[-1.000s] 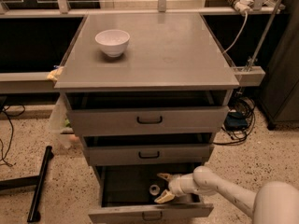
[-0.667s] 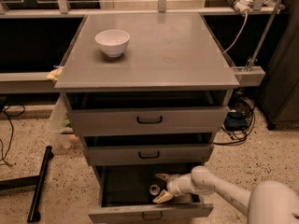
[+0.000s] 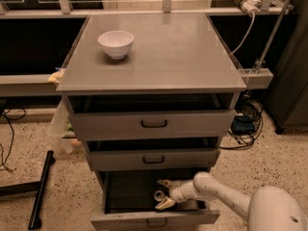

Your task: Pick pepsi can from bottom drawer and place on counter

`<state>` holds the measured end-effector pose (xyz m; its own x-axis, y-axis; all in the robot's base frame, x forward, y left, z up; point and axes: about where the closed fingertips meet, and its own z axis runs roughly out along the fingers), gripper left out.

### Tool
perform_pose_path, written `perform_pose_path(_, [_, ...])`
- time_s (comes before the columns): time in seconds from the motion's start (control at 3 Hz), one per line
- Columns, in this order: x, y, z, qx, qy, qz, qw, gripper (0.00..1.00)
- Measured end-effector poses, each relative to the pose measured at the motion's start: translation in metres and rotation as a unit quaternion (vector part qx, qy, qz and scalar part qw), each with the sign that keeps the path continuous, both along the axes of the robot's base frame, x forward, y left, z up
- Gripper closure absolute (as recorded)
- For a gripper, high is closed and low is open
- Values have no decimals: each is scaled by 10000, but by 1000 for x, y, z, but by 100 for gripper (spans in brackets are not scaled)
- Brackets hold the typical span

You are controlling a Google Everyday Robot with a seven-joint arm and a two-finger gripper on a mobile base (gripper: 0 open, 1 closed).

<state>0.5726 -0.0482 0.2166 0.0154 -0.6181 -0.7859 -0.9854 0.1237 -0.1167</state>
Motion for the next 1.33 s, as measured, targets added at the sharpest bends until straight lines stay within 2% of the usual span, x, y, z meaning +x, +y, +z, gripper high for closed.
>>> perform_pose_path(0.33, [0, 4, -4, 19, -53, 55, 10000, 50])
perform_pose_path(1.0, [-7, 3, -1, -25, 26, 100, 9999, 96])
perform_pose_path(1.33, [-15, -8, 16, -182, 200, 71, 9996, 100])
